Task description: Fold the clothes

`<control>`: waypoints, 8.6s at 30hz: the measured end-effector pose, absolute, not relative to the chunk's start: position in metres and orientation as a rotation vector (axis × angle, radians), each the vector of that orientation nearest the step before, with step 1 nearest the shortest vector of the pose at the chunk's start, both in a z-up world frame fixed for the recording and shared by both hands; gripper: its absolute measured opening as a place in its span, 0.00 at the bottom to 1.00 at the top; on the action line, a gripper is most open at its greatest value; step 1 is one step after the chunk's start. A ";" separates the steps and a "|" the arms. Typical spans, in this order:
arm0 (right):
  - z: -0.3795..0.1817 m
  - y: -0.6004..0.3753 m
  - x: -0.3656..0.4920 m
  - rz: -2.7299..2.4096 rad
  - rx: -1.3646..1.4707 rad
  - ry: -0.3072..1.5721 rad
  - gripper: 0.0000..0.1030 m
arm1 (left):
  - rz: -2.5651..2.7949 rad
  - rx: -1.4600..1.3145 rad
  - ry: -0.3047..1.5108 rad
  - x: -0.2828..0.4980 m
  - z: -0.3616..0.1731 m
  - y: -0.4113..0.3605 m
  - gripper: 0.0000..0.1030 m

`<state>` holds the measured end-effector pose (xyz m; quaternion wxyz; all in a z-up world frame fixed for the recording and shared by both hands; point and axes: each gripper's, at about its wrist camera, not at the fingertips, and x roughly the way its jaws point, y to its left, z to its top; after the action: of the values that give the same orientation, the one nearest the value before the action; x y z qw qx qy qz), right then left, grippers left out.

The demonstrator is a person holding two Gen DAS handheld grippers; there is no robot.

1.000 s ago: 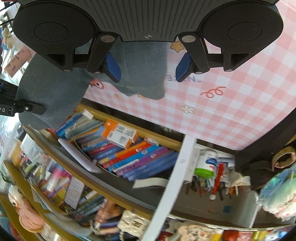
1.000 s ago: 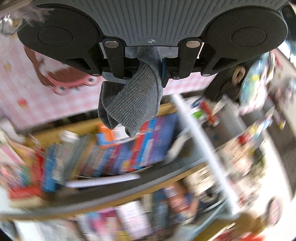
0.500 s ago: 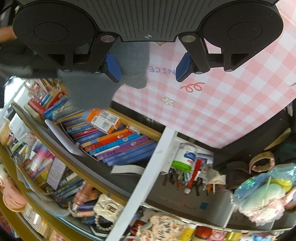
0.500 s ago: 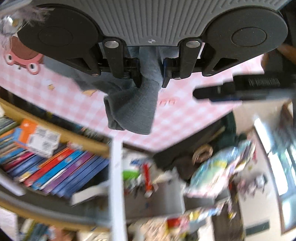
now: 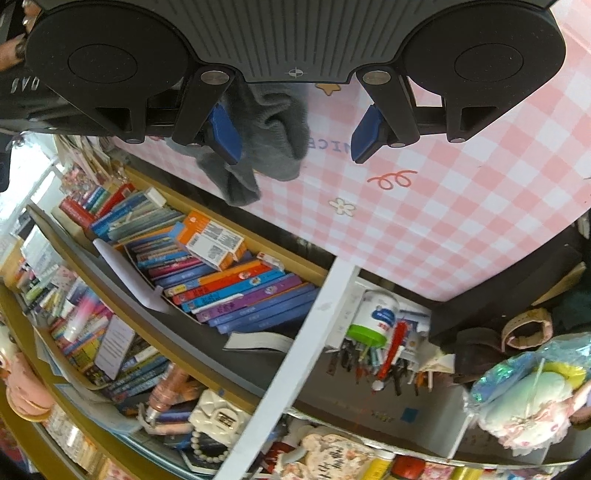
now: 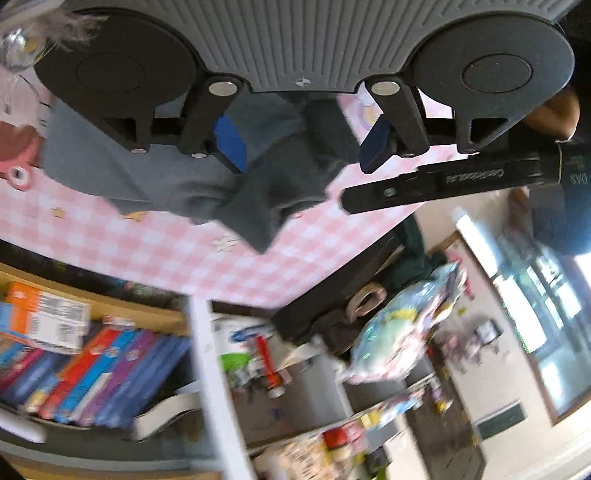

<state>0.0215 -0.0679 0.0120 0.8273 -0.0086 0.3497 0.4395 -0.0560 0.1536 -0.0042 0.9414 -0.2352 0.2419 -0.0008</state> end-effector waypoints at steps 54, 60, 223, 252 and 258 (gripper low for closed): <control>-0.058 -0.174 0.048 0.444 0.382 1.033 0.77 | 0.109 -0.675 0.594 -0.039 -0.054 0.183 0.11; -0.057 -0.172 0.048 0.456 0.371 1.034 0.77 | 0.031 -0.656 0.404 -0.047 -0.023 0.175 0.40; -0.038 -0.199 0.110 0.369 0.225 0.781 0.84 | -0.184 -0.393 0.703 0.084 -0.035 0.070 0.75; -0.038 -0.188 0.035 0.216 0.057 0.733 0.99 | -0.091 -0.192 0.654 0.019 -0.029 0.039 0.92; -0.037 -0.188 0.033 0.209 0.047 0.729 0.99 | -0.077 -0.165 0.647 0.019 -0.027 0.036 0.96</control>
<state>0.0334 -0.1875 -0.0371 0.9287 0.0230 0.3559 0.1020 0.0185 0.0363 -0.0269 0.9440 -0.0810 0.3175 -0.0377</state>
